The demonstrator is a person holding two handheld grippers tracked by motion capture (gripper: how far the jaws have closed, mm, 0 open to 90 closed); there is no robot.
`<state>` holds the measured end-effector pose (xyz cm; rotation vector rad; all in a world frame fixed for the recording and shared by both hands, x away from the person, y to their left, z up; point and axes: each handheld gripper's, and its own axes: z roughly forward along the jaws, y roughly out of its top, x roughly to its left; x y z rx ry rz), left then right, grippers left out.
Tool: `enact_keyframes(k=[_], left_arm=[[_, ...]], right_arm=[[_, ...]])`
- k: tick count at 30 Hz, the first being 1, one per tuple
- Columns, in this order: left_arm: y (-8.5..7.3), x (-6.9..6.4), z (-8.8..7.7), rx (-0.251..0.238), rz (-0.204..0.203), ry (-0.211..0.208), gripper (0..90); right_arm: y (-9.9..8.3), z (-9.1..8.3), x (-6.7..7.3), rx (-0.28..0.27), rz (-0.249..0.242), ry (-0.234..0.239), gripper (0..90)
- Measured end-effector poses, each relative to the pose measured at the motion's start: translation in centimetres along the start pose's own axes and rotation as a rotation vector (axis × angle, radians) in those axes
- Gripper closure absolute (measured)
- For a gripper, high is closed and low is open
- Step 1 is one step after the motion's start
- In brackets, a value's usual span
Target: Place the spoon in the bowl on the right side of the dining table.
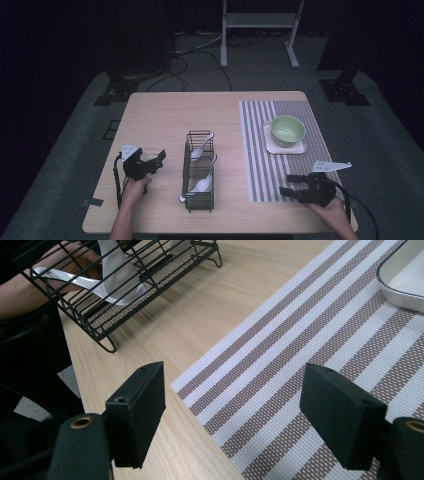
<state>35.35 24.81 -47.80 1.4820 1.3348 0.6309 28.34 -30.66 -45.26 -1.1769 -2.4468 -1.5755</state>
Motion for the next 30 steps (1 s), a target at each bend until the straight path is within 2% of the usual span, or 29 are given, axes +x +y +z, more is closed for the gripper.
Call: enact_keyframes(k=[4,10,16,23,30], left_arm=[[0.0,0.1,0.0,-0.004,-0.009,-0.001,0.0],[0.0,0.0,0.0,-0.006,0.007,0.001,0.0],[-0.1,0.0,-0.1,-0.007,0.002,-0.003,0.0],[-0.1,0.0,-0.2,-0.012,-0.004,-0.001,0.0],[-0.1,0.0,-0.2,-0.011,-0.006,0.001,0.0]], right_arm=[[0.2,0.2,0.0,0.012,-0.008,0.000,25.2],[0.6,-0.1,0.0,-0.015,0.002,0.008,25.1],[1.0,0.8,0.3,0.022,0.003,0.014,25.1],[2.0,1.7,1.0,0.050,-0.030,0.045,25.1],[3.0,2.3,1.6,0.079,-0.042,0.065,25.1]])
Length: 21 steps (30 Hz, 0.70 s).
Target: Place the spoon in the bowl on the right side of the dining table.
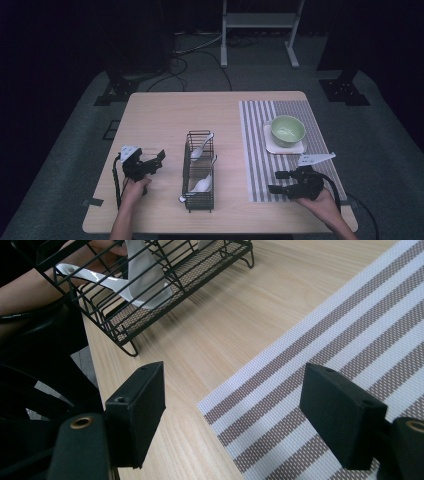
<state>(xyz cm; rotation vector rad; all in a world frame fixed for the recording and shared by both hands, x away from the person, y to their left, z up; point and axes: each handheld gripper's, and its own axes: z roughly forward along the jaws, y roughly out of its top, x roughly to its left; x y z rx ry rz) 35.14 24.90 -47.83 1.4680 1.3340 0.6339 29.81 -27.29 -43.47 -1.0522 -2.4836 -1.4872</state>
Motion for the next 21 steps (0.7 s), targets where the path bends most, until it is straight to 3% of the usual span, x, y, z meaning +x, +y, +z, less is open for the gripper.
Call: enact_keyframes(k=[21], left_arm=[[0.0,0.0,0.0,0.001,0.000,-0.001,0.0]], right_arm=[[3.7,1.3,1.7,0.055,-0.024,0.056,25.1]])
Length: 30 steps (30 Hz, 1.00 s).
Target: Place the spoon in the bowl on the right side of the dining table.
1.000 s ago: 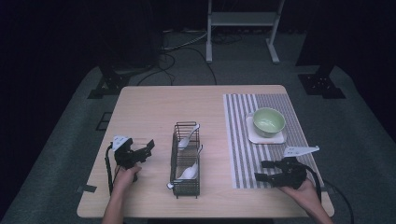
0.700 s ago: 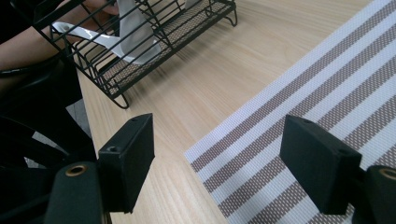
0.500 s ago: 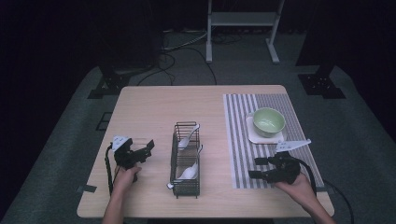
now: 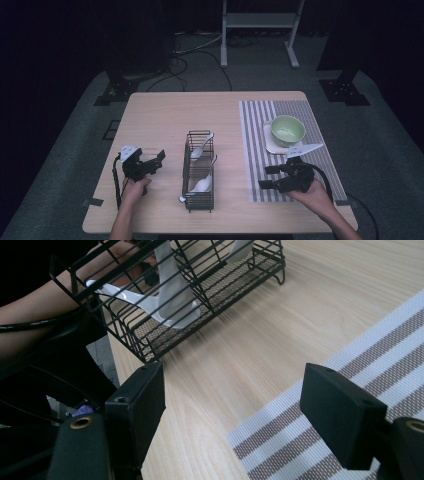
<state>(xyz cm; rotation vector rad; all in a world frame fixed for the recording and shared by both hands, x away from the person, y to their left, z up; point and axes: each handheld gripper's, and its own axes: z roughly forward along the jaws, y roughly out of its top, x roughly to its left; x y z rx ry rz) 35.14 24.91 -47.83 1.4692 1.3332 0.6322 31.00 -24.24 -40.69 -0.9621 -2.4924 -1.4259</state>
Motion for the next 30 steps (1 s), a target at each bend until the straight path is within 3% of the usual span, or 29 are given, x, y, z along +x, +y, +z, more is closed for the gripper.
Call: enact_keyframes(k=[5,15,30], left_arm=[[0.0,0.0,0.0,0.002,0.002,-0.001,0.0],[0.0,0.0,0.0,0.000,0.001,-0.001,0.0],[0.0,0.0,0.0,-0.001,-0.001,0.001,0.0]], right_arm=[[1.0,0.3,0.5,0.013,0.005,0.008,25.1],[3.0,0.9,1.6,0.054,-0.032,0.031,25.1],[4.7,1.8,2.6,0.111,-0.053,0.047,25.2]])
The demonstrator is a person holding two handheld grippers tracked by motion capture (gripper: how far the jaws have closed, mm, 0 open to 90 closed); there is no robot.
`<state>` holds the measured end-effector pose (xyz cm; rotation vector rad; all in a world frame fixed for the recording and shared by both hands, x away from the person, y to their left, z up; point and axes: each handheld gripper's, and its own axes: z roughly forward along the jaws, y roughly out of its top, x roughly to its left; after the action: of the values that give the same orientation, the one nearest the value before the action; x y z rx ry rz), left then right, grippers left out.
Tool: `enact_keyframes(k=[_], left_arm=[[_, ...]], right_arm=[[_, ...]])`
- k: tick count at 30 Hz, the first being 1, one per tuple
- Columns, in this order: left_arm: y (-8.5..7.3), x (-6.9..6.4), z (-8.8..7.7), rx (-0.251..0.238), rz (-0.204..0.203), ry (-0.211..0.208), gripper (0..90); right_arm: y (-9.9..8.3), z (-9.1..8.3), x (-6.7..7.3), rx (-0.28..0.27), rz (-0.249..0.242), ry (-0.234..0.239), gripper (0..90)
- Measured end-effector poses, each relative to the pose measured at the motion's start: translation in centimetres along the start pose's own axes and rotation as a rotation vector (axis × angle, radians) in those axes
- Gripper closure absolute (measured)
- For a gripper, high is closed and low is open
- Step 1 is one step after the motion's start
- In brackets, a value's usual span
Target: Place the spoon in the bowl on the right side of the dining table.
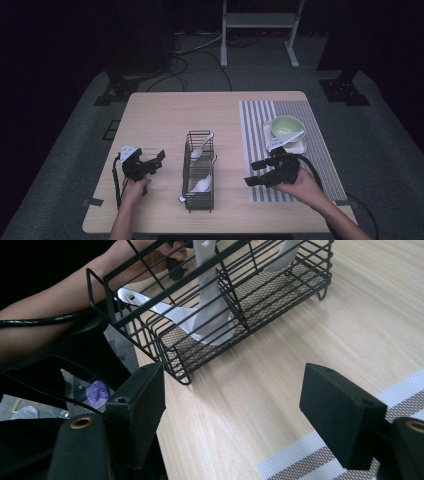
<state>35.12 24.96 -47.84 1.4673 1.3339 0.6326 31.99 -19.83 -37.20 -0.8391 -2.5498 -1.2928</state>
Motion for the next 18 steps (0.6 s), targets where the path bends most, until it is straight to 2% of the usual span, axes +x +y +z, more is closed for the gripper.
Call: enact_keyframes(k=[10,18], left_arm=[[0.0,0.0,0.0,0.000,0.003,0.000,0.0],[0.0,0.0,0.0,0.002,0.004,0.000,0.0]], right_arm=[[1.3,0.5,0.4,0.014,-0.007,0.013,25.2],[2.3,1.3,0.6,0.046,0.009,0.045,25.2]])
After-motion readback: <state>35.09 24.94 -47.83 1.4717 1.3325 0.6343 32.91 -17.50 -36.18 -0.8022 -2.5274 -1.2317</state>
